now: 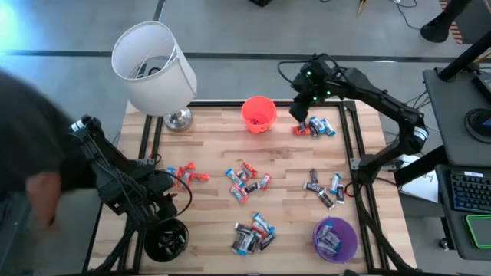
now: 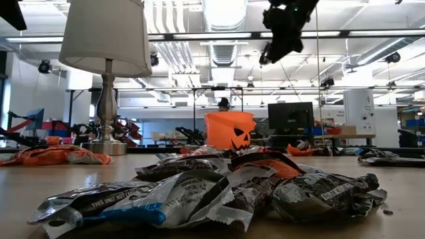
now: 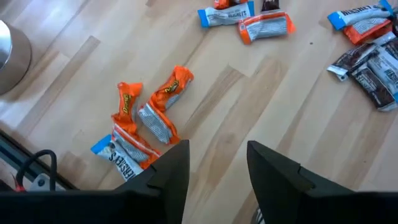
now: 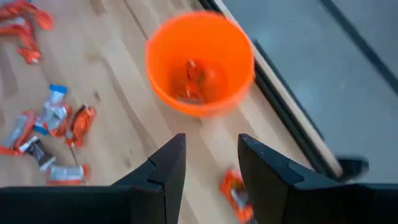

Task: Organize candy in baskets
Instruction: Put the orange chocolate into the orange bucket

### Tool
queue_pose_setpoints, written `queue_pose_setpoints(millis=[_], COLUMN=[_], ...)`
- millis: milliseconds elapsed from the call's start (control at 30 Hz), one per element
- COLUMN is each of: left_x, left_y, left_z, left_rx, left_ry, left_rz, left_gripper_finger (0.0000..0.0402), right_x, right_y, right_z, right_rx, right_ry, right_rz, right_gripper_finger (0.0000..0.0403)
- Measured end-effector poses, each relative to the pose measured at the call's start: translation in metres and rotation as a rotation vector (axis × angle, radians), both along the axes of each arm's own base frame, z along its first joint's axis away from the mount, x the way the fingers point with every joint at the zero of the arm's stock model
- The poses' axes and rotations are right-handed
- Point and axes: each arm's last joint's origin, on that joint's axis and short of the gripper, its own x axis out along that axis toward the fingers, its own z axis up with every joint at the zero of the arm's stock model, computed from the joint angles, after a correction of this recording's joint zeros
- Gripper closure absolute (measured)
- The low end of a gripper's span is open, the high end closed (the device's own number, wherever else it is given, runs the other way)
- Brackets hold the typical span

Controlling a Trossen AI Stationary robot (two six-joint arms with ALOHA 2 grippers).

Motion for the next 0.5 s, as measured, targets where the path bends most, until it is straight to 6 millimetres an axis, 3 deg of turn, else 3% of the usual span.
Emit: queue_pose_setpoints(millis=[233,500], left_x=[0.000,0.003], left_y=[0.000,0.003], left_z=[0.000,0.001], left_rx=[0.008,0.052], left_ry=[-0.009,-0.067], left_rz=[0.002,0.021], left_gripper_finger=[0.0260,0.0261], right_x=[-0.015,-0.007], right_y=[-0.003,-0.005], right_z=[-0.014,-0.025], right_rx=[0.053,0.183], right_ry=[0.200,0.175], right_rz=[-0.061,-0.094], right_gripper_finger=[0.0266,0.0266])
